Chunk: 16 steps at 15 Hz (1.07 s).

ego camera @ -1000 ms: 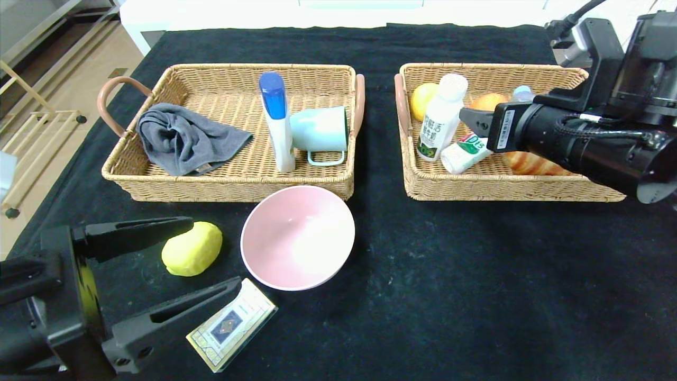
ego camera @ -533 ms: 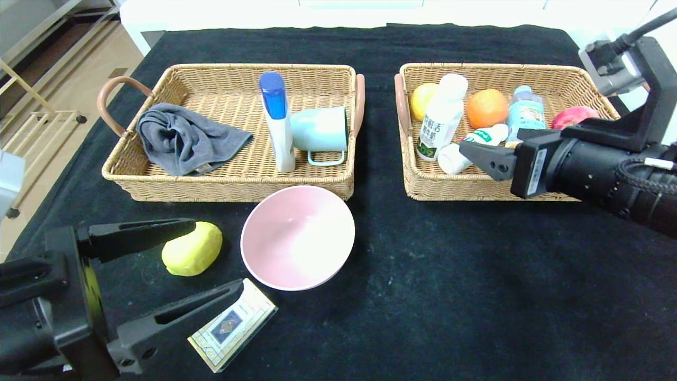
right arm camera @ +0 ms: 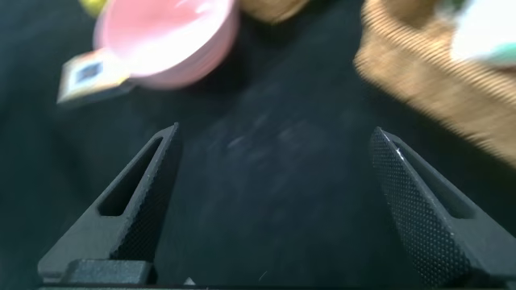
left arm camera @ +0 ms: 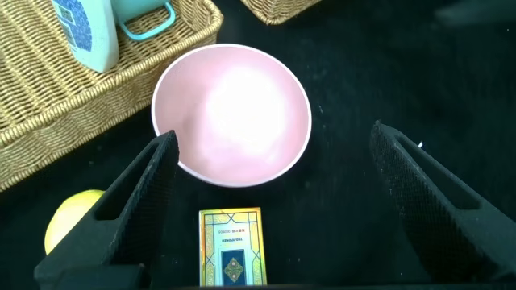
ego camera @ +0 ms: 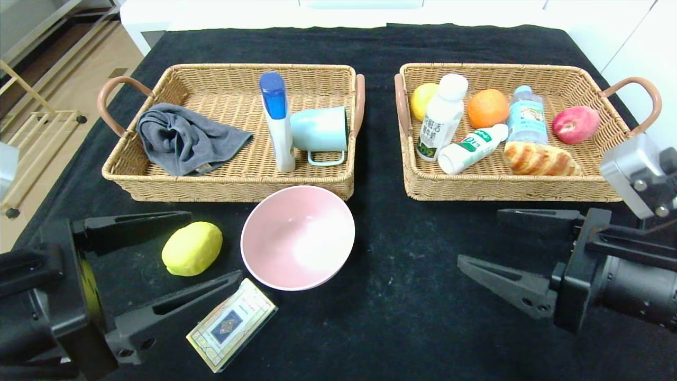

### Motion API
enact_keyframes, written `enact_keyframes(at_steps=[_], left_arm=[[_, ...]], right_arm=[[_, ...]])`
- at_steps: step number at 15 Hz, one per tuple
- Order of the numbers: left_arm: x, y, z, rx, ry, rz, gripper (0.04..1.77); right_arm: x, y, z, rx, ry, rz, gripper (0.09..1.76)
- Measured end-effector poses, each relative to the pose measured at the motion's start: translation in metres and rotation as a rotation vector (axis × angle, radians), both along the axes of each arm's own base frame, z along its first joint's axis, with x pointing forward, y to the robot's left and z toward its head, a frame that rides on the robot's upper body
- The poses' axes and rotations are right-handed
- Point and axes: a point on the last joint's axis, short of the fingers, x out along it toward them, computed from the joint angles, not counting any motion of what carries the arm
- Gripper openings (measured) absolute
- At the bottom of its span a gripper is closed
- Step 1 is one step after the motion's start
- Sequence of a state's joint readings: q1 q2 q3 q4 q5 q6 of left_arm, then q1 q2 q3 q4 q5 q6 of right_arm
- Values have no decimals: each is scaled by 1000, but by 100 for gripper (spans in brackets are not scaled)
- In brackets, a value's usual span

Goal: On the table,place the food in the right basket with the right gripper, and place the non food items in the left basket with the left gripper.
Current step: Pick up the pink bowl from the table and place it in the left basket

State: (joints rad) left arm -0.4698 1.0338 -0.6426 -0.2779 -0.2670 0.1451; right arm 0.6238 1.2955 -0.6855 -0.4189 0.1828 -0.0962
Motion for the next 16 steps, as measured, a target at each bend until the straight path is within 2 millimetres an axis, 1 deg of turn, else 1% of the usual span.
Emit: enact_keyframes(at_steps=[2,4,6,9,12,16], left_arm=[[-1,-1,-1,6,12,-7,172],[-1,-2,-2,7,14,-11,172],[0,-2,-3,10,18,-9,172],[2,-2,0,25,1,39,172],[1,1,4,97,26,112,172],[0,3,19,153,94,180,172]], right_arm=[[-8,-6,-9,6,8,54,169],[-13,-11,-16,34,-29,82,169],[-15,-20,-23,62,-66,81,169],[-15,-30,-34,58,-47,84,170],[-16,-32,-35,57,-46,77,170],[-19,-34,-32,64,-62,72,170]])
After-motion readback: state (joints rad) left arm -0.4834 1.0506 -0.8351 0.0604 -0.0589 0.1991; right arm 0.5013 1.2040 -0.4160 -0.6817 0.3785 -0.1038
